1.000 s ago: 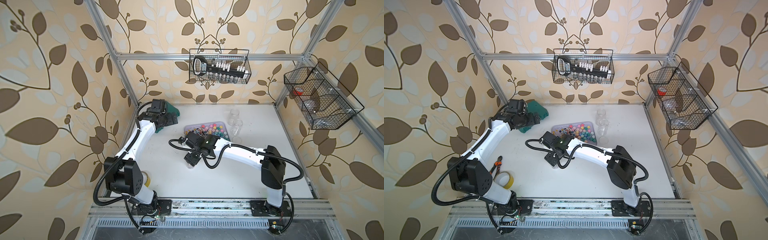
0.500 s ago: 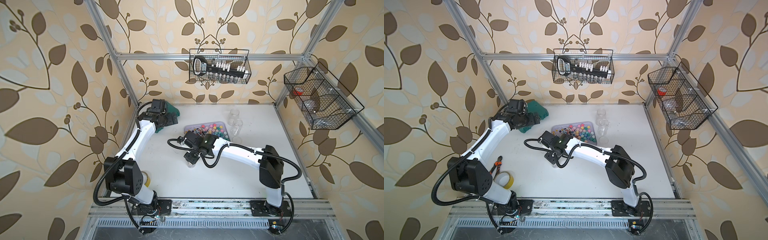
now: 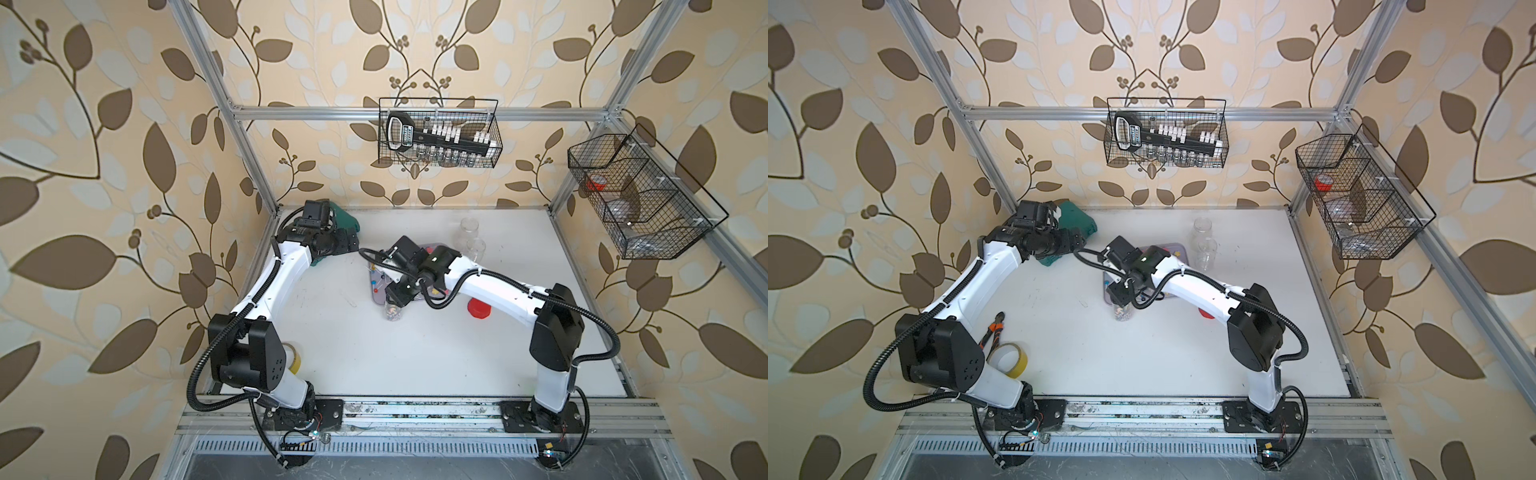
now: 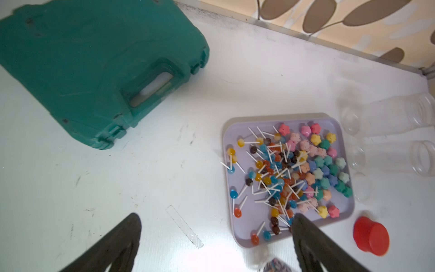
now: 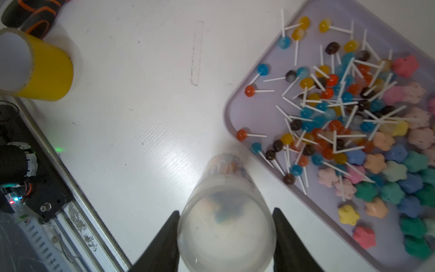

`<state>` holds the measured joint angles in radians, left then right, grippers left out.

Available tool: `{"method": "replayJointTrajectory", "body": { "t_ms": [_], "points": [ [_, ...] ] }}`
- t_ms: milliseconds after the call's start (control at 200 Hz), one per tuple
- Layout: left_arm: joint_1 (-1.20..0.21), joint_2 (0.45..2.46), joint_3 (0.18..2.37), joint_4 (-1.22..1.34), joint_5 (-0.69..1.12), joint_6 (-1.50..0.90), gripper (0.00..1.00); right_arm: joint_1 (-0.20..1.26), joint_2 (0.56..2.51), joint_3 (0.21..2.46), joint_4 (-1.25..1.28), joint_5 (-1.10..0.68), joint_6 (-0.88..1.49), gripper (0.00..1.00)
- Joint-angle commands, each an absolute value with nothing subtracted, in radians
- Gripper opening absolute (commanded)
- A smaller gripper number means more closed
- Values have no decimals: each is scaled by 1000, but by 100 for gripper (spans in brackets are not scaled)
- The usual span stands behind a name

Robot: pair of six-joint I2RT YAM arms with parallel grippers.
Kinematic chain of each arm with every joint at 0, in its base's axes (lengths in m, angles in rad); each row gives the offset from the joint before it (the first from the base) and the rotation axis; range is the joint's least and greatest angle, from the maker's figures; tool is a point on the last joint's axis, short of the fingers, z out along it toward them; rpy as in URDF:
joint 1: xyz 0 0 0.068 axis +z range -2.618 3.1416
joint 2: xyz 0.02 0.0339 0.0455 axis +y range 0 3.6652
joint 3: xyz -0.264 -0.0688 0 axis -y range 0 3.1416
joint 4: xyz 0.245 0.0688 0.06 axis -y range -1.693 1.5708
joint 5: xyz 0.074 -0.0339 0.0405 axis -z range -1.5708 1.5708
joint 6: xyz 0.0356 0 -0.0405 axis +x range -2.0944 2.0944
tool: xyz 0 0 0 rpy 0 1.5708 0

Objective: Pour the candies out of the jar
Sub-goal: Pick up the jar from the center of the board.

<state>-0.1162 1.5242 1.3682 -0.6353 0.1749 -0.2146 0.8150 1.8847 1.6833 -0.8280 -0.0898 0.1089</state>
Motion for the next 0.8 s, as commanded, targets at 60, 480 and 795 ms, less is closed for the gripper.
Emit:
{"method": "replayJointTrajectory", "body": {
  "t_ms": [60,480,795],
  "points": [
    [-106,1474,1353,-572,483,-96,99,675,1787,1723,-887,-277,99,45],
    [-109,1502,1289,-467,1064,19,99,419,1720,1742,-909,-492,115,33],
    [-208,1454,1198,-454,1069,155,99,310,1753,1798,-955,-743,114,35]
  ]
}}
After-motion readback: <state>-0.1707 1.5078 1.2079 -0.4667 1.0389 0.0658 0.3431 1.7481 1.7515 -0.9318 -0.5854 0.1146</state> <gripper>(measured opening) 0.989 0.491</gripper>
